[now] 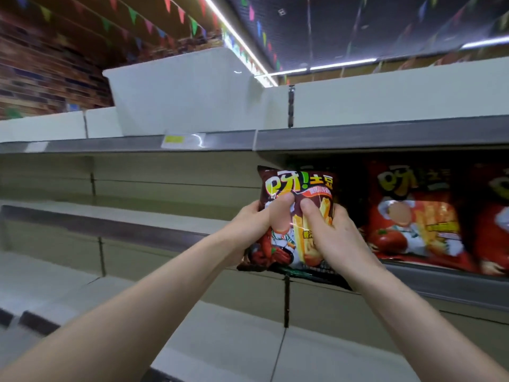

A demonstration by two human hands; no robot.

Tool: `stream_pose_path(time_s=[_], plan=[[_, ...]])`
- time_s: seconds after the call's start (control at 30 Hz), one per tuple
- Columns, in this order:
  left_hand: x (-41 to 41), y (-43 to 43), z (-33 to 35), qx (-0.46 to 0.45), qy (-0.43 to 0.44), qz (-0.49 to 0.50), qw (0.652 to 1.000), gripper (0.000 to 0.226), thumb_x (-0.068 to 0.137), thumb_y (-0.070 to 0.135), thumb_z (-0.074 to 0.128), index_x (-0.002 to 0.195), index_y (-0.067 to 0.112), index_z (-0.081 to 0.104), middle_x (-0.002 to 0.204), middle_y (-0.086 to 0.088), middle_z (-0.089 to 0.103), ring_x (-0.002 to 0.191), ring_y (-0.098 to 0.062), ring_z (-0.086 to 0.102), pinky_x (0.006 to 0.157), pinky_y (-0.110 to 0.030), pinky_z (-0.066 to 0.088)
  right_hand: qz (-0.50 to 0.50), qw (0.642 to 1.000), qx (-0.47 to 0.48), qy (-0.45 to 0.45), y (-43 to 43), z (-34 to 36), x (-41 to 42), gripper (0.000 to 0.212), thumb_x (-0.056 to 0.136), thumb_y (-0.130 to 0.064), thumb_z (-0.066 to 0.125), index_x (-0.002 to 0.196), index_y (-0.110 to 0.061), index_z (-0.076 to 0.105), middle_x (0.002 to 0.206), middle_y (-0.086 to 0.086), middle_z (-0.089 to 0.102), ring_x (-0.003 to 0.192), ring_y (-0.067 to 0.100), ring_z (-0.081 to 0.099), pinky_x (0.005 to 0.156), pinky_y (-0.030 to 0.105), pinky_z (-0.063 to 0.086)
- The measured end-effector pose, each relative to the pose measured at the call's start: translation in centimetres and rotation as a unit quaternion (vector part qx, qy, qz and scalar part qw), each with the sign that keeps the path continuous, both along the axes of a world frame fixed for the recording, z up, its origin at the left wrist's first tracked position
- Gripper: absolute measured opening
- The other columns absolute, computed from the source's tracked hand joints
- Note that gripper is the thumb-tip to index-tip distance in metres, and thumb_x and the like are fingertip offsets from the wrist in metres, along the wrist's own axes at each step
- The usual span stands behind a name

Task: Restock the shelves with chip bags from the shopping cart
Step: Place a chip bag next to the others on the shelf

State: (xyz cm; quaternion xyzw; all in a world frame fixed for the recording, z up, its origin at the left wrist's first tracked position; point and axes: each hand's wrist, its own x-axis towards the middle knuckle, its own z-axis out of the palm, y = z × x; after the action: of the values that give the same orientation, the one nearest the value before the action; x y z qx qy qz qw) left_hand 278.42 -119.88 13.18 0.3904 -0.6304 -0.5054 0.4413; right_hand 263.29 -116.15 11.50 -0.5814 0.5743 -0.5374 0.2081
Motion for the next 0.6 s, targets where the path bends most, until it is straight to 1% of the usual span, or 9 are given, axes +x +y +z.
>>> stream_pose_path(time_s=[0.1, 0.17, 0.27, 0.33, 0.37, 0.43, 0.47, 0.53, 0.6], plan=[[-2.0, -1.2, 0.1, -0.002, -0.021, -0.023, 1.000, 0.080, 0.069, 0.066, 0.073, 0.127, 0.015, 0.053, 0.107, -0.008, 0.073, 0.092, -0.025, 0.072, 0.086, -0.044, 0.057, -0.033, 0.999, 0.011, 0.003, 0.1, 0.2, -1.7, 0.064, 0.086, -0.073, 0.039, 0.128, -0.025, 0.039, 0.106, -0.007, 0.057, 0.104, 0.019, 0.057, 0.093, 0.041, 0.047], [-3.0, -2.1, 0.5, -0.004, -0.028, -0.030, 0.999, 0.098, 0.056, 0.074, 0.072, 0.131, 0.015, 0.050, 0.111, -0.008, 0.071, 0.093, -0.025, 0.072, 0.087, -0.045, 0.057, -0.056, 0.998, 0.019, 0.004, -0.6, 0.7, -2.4, 0.071, 0.085, -0.074, 0.039, 0.133, -0.023, 0.038, 0.116, -0.003, 0.057, 0.109, 0.022, 0.057, 0.097, 0.045, 0.047], [-4.4, -3.8, 1.1, -0.006, -0.016, -0.011, 1.000, 0.116, 0.048, 0.081, 0.072, 0.136, 0.011, 0.045, 0.115, -0.011, 0.069, 0.097, -0.027, 0.070, 0.089, -0.045, 0.056, -0.060, 0.997, 0.021, -0.031, -2.3, 1.6, -3.3, 0.070, 0.087, -0.068, 0.044, 0.135, -0.019, 0.040, 0.117, 0.001, 0.058, 0.106, 0.022, 0.058, 0.094, 0.040, 0.049], [-5.3, -4.6, 1.4, -0.011, -0.017, 0.024, 1.000, 0.134, 0.041, 0.088, 0.070, 0.144, 0.010, 0.034, 0.126, -0.014, 0.063, 0.107, -0.029, 0.066, 0.093, -0.046, 0.053, -0.065, 0.997, 0.022, -0.043, -3.3, 2.3, -3.6, 0.067, 0.091, -0.063, 0.045, 0.136, -0.014, 0.039, 0.113, 0.005, 0.055, 0.101, 0.022, 0.056, 0.087, 0.035, 0.047], [-5.7, -4.9, 1.5, -0.022, -0.016, 0.036, 0.999, 0.132, 0.047, 0.087, 0.068, 0.147, 0.010, 0.029, 0.130, -0.015, 0.059, 0.110, -0.029, 0.064, 0.094, -0.046, 0.052, -0.073, 0.996, 0.025, -0.043, -3.8, 2.6, -3.6, 0.069, 0.092, -0.062, 0.043, 0.137, -0.012, 0.038, 0.112, 0.006, 0.053, 0.101, 0.023, 0.055, 0.085, 0.034, 0.044], [-6.3, -5.3, 1.4, -0.051, -0.012, 0.055, 0.997, 0.100, 0.072, 0.071, 0.066, 0.144, 0.009, 0.032, 0.126, -0.013, 0.060, 0.105, -0.026, 0.064, 0.091, -0.043, 0.054, -0.091, 0.994, 0.034, -0.041, -4.7, 2.9, -3.6, 0.071, 0.093, -0.062, 0.040, 0.139, -0.008, 0.037, 0.116, 0.010, 0.051, 0.103, 0.025, 0.051, 0.085, 0.033, 0.039], [-6.5, -5.9, 1.1, -0.058, -0.016, 0.063, 0.996, 0.085, 0.078, 0.063, 0.065, 0.138, 0.010, 0.036, 0.120, -0.011, 0.061, 0.099, -0.022, 0.065, 0.086, -0.039, 0.055, -0.100, 0.993, 0.037, -0.045, -5.2, 2.9, -3.6, 0.069, 0.094, -0.060, 0.039, 0.138, -0.007, 0.039, 0.118, 0.010, 0.052, 0.103, 0.025, 0.051, 0.085, 0.033, 0.038], [-6.9, -6.6, 0.8, -0.068, -0.035, 0.067, 0.995, 0.068, 0.083, 0.057, 0.063, 0.128, 0.010, 0.040, 0.111, -0.008, 0.062, 0.088, -0.015, 0.065, 0.073, -0.031, 0.054, -0.121, 0.990, 0.040, -0.057, -6.0, 2.5, -3.5, 0.065, 0.095, -0.059, 0.038, 0.134, -0.007, 0.042, 0.124, 0.014, 0.054, 0.107, 0.029, 0.052, 0.086, 0.033, 0.039], [-7.3, -6.9, 0.3, -0.086, -0.038, 0.063, 0.994, 0.061, 0.085, 0.055, 0.061, 0.123, 0.011, 0.040, 0.108, -0.002, 0.061, 0.084, -0.009, 0.061, 0.067, -0.024, 0.050, -0.145, 0.987, 0.034, -0.057, -6.6, 1.8, -3.5, 0.063, 0.094, -0.059, 0.038, 0.131, -0.008, 0.044, 0.126, 0.015, 0.054, 0.113, 0.031, 0.052, 0.085, 0.033, 0.037]])
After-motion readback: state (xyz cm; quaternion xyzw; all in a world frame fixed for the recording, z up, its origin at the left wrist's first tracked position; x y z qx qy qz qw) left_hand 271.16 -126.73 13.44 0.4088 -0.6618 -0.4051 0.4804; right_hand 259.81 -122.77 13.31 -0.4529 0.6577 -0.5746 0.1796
